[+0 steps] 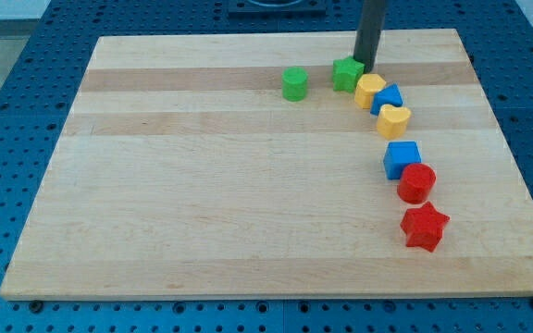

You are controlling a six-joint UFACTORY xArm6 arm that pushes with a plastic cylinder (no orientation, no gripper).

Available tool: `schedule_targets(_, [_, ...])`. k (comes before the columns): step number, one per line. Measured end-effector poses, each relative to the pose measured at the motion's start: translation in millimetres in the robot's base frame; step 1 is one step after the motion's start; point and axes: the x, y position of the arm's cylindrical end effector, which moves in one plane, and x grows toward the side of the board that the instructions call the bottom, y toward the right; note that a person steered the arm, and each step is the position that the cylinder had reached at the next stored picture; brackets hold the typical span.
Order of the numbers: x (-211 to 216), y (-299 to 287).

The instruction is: Move your arm closer to the red star

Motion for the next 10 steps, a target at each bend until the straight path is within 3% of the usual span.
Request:
schedule_targets(7, [50.4, -71.6])
schedule_targets(8, [50.1, -71.7])
schedule_targets(10, [10.7, -50.6])
